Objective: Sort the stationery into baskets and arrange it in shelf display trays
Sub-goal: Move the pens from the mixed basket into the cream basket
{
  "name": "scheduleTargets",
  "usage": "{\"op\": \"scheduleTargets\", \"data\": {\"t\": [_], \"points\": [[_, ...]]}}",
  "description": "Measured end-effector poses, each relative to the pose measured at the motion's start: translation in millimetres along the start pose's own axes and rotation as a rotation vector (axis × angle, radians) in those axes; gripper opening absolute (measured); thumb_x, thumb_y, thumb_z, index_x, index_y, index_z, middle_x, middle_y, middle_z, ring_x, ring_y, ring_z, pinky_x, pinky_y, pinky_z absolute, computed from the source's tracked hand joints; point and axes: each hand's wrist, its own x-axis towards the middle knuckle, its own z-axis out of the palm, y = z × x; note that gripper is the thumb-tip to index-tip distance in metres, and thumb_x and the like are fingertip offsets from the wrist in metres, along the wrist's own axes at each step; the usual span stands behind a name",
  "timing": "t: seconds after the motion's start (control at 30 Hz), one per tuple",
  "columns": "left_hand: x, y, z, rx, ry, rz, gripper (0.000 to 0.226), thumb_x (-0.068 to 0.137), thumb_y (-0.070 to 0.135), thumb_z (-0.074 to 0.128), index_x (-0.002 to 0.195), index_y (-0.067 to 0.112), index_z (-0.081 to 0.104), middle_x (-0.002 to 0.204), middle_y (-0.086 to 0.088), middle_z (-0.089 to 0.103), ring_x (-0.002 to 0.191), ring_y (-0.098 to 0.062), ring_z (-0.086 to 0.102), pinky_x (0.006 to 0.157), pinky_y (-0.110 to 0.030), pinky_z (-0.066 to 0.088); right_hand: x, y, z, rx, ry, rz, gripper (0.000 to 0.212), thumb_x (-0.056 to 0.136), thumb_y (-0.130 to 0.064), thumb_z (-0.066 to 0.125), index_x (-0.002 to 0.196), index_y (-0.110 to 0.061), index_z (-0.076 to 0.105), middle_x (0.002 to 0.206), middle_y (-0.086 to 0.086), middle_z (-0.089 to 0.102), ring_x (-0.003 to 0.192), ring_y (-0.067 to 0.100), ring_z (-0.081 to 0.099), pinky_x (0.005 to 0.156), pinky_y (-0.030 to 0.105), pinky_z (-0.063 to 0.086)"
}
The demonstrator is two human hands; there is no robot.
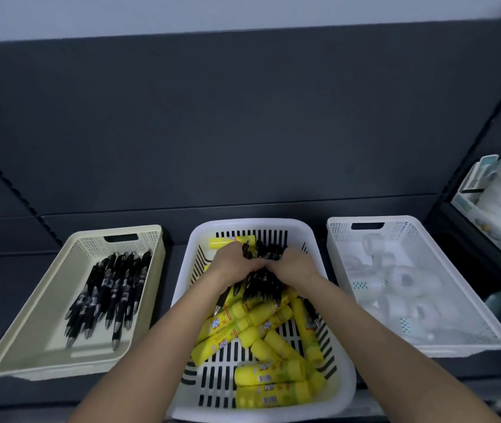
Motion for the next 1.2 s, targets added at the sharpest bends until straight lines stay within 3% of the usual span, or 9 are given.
{"op": "scheduleTargets", "data": {"t": [0.07,0.17,0.47,0.6,0.77,0.93,1.03,1.13,1.2], "points": [[0,2,-1,0.0,-0.043,-0.001,0.036,0.08,0.034,0.073,0.101,0.006,0.066,0.098,-0.009,0.068,0.092,-0.023,0.063,0.078,-0.035,0.051,1,1,3,0.145,0.013,0.032,0.024,0.087,-0.031,0.065,0.089,-0.007,0.064,0.084,0.007,0.066,0.072,0.019,0.061,0.056,0.027,0.048],[0,3,-5,-0.055,-0.096,-0.024,0.027,0.077,0.024,0.073,0.098,0.007,0.067,0.096,-0.011,0.069,0.087,-0.021,0.065,0.074,-0.033,0.052,-3,1,0,0.468,-0.035,0.13,0.01,0.083,-0.014,0.069,0.089,-0.01,0.061,0.086,0.008,0.065,0.073,0.018,0.061,0.052,0.027,0.05],[-7,-2,-10,-0.365,-0.156,-0.145,0.034,0.078,0.02,0.068,0.107,0.003,0.061,0.1,-0.017,0.07,0.088,-0.027,0.068,0.071,-0.032,0.053,-15,-13,-2,0.73,-0.119,0.215,0.027,0.087,0.006,0.054,0.113,0.005,0.056,0.096,0.018,0.064,0.082,0.025,0.064,0.051,0.029,0.053],[-12,0,-15,-0.528,-0.194,-0.099,0.035,0.079,0.016,0.063,0.109,-0.002,0.062,0.108,-0.025,0.068,0.09,-0.031,0.067,0.086,-0.041,0.052,-21,-18,6,0.811,-0.086,0.161,0.027,0.089,0.007,0.042,0.113,0.006,0.054,0.106,0.029,0.062,0.094,0.04,0.065,0.074,0.045,0.058],[-15,-4,-22,-0.62,-0.241,-0.043,0.028,0.086,0.009,0.062,0.113,0.001,0.062,0.11,-0.025,0.067,0.102,-0.038,0.065,0.093,-0.05,0.051,-30,-26,18,0.745,0.023,-0.003,0.032,0.092,0.001,0.037,0.116,-0.006,0.058,0.109,0.018,0.066,0.101,0.032,0.063,0.091,0.05,0.051],[-20,-13,-40,-0.783,-0.22,0.041,0.021,0.095,0.018,0.057,0.113,0.011,0.066,0.106,-0.012,0.072,0.099,-0.026,0.069,0.09,-0.04,0.054,-43,-53,27,0.672,0.148,-0.18,0.04,0.094,-0.004,0.035,0.126,-0.02,0.053,0.115,0.001,0.064,0.107,0.017,0.06,0.096,0.041,0.049],[-24,-21,-62,-0.833,-0.17,0.09,0.017,0.097,0.016,0.054,0.109,0.015,0.066,0.099,-0.006,0.075,0.09,-0.018,0.071,0.074,-0.028,0.056,-47,-77,34,0.666,0.182,-0.271,0.041,0.094,-0.004,0.037,0.127,-0.022,0.052,0.116,-0.004,0.062,0.109,0.012,0.058,0.095,0.033,0.048],[-31,-34,-89,-0.847,-0.109,0.097,0.017,0.096,0.011,0.054,0.11,0.01,0.064,0.099,-0.01,0.073,0.085,-0.019,0.07,0.07,-0.026,0.057,-49,-100,48,0.69,0.162,-0.32,0.04,0.093,-0.002,0.04,0.126,-0.023,0.052,0.112,-0.007,0.063,0.104,0.009,0.06,0.09,0.028,0.049],[-37,-47,-107,-0.841,-0.072,0.105,0.019,0.096,0.009,0.053,0.112,0.006,0.063,0.099,-0.013,0.071,0.083,-0.02,0.069,0.067,-0.025,0.057,-51,-114,60,0.689,0.143,-0.347,0.04,0.093,-0.003,0.042,0.123,-0.026,0.052,0.106,-0.015,0.062,0.099,0.001,0.059,0.079,0.014,0.047]]}}
